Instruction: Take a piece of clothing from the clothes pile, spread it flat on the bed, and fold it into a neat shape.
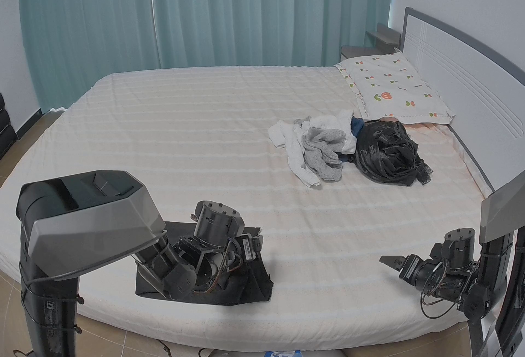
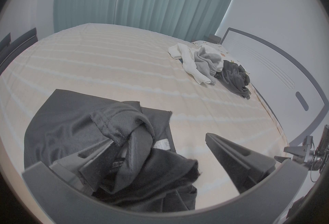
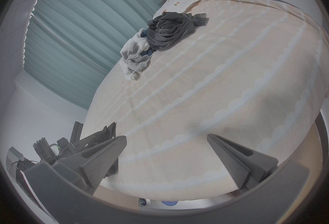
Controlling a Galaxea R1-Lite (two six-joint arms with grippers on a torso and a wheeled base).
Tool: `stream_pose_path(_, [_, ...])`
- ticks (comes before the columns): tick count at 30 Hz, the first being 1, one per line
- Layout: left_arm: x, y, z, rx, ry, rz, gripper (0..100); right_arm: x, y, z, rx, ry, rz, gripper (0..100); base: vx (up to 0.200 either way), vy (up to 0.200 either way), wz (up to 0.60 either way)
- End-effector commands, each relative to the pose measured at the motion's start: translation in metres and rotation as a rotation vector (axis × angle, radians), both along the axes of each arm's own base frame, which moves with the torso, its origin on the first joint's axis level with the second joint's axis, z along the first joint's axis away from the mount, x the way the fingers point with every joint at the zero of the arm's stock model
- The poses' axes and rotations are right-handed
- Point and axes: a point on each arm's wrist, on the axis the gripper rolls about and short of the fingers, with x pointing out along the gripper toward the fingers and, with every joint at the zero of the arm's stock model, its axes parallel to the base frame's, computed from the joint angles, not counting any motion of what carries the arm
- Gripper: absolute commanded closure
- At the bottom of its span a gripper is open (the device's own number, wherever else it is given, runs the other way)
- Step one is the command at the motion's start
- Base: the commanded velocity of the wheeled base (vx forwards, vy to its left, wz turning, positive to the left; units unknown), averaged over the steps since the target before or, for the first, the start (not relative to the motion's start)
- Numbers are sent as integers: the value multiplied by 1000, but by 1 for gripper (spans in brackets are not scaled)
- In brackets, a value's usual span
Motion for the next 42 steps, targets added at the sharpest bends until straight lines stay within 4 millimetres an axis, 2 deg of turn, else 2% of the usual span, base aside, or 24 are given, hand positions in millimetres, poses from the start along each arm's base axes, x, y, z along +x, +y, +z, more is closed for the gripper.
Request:
stream_pose_path(1, [-5,-2,-1,-2,10,-11,0,0,0,1,2,-8,0,0,0,0,0])
stream_pose_path(5, [-9,-6,7,-48,3,0,0,0,0,1,2,-6,0,0,0,0,0])
stream_pose_path(7, [-13,-11,28,-178,-3,20,0,-1,0,1,0,-5,-2,0,0,0,0])
stream_pose_path(10, [-17,-11,40,-263,12,-15,0,-1,0,1,0,-4,-2,0,0,0,0])
stream_pose_path(18, [-23,-7,32,-244,43,-16,0,-2,0,1,0,-2,-2,0,0,0,0])
stream_pose_path(25, [-36,4,29,-222,76,-7,0,-2,0,1,0,-2,-2,0,0,0,0])
stream_pose_path(30, [-43,16,21,-205,118,23,0,-1,3,1,-2,-9,11,0,-200,0,0])
stream_pose_path(42, [-41,25,18,-175,87,87,0,4,15,0,-10,-34,32,0,-17,0,0])
